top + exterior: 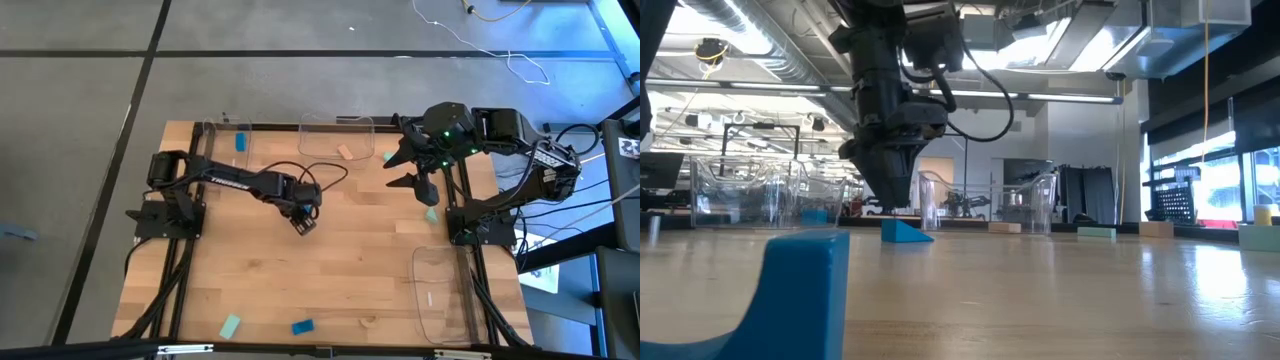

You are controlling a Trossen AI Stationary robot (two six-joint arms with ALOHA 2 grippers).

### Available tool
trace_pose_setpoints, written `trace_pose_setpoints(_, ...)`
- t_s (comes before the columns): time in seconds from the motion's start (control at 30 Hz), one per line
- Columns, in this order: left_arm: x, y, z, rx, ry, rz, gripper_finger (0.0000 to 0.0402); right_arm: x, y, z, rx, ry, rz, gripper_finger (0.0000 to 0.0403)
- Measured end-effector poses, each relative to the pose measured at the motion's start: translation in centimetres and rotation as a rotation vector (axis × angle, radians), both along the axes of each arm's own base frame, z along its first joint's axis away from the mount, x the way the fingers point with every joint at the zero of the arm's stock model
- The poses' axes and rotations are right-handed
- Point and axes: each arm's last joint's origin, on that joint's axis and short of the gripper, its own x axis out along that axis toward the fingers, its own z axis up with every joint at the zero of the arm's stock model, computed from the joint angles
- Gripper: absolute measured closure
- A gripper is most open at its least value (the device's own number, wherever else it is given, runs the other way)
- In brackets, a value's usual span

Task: Sort & place blocks by color
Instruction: Put the top blue block into the top left transparent bin

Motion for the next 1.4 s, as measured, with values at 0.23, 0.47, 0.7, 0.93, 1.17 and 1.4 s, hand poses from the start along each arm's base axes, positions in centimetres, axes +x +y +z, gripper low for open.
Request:
trace_pose_setpoints(0.23,0.1,0.9,0.0,-0.004,-0.012,-0.022,0.0209,0.0,0.0,0.0,0.001,0.000,-0.001,0.0179)
trace_pose_setpoints(0.47,0.1,1.0,-0.3,0.059,0.002,-0.054,0.0202,0.0,0.0,0.0,0.001,0.000,-0.001,0.0179)
trace_pose_setpoints(0.7,0.5,1.2,-1.6,0.056,0.030,-0.051,0.0201,0.0,0.0,0.0,0.001,-0.001,-0.001,0.0179)
trace_pose_setpoints(0.93,1.5,1.3,-3.8,0.058,0.034,-0.053,0.0201,0.1,0.0,0.1,-0.001,-0.009,0.000,0.0179)
trace_pose_setpoints(1.17,1.6,0.9,-4.1,0.058,0.046,-0.049,0.0201,0.1,0.0,0.1,-0.002,-0.010,0.001,0.0179)
trace_pose_setpoints(1.4,1.6,0.4,-4.1,0.088,0.051,-0.028,0.0203,0.1,0.0,0.1,-0.003,-0.010,0.002,0.0179)
